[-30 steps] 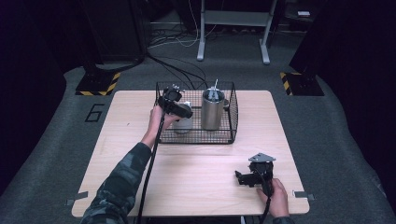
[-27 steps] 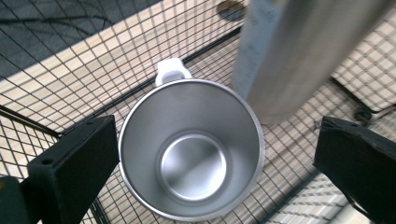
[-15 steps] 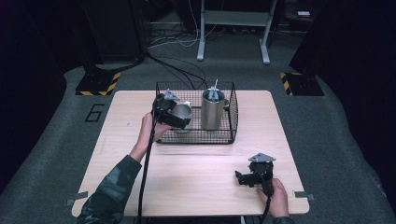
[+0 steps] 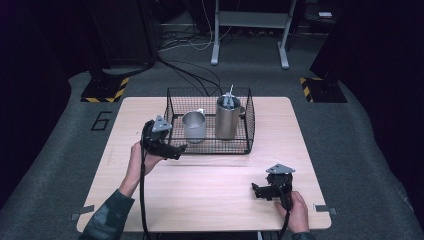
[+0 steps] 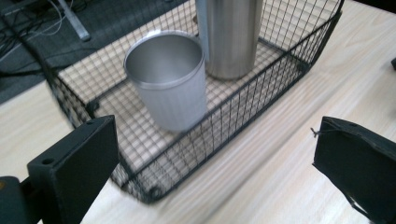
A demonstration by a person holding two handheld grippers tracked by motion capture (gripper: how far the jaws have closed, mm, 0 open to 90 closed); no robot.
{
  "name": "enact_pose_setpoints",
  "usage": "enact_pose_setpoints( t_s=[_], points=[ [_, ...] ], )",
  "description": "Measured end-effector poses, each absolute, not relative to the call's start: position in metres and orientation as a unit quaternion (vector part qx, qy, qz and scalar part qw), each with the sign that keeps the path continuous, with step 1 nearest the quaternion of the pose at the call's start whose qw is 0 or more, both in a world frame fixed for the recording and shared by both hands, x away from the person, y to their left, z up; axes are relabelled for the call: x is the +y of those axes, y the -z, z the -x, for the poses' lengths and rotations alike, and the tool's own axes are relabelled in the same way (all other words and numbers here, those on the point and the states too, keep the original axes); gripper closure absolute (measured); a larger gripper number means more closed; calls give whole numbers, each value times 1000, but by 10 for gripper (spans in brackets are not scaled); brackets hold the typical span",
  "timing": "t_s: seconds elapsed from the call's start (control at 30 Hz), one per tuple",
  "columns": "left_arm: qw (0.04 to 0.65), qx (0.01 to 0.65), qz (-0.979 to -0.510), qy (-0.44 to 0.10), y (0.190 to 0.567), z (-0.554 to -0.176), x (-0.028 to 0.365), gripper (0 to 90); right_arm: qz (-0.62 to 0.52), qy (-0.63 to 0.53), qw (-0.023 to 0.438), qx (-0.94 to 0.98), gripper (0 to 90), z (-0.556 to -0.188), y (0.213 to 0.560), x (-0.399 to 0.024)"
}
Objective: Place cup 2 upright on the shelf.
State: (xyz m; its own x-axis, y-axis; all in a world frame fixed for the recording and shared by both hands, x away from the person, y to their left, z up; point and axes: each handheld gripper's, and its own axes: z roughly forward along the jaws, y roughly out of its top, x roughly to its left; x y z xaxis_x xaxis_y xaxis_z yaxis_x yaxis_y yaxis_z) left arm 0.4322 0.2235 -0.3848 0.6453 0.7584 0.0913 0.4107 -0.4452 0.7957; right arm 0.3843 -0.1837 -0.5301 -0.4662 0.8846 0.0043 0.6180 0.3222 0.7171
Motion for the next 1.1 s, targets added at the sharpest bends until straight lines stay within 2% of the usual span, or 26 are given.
enact_pose_setpoints(
  t_s=[0.5, 0.93, 1.1],
  points=[
    [352, 401, -813, -233, 440, -387, 275, 2, -477, -335, 199, 788, 0, -384, 530, -184],
    [325, 465, -794, -220, 493, -372, 317, 2, -476, -334, 199, 788, 0, -384, 530, -184],
    [324, 467, -794, -214, 510, -367, 328, 2, -477, -334, 199, 788, 0, -384, 530, -184]
  ],
)
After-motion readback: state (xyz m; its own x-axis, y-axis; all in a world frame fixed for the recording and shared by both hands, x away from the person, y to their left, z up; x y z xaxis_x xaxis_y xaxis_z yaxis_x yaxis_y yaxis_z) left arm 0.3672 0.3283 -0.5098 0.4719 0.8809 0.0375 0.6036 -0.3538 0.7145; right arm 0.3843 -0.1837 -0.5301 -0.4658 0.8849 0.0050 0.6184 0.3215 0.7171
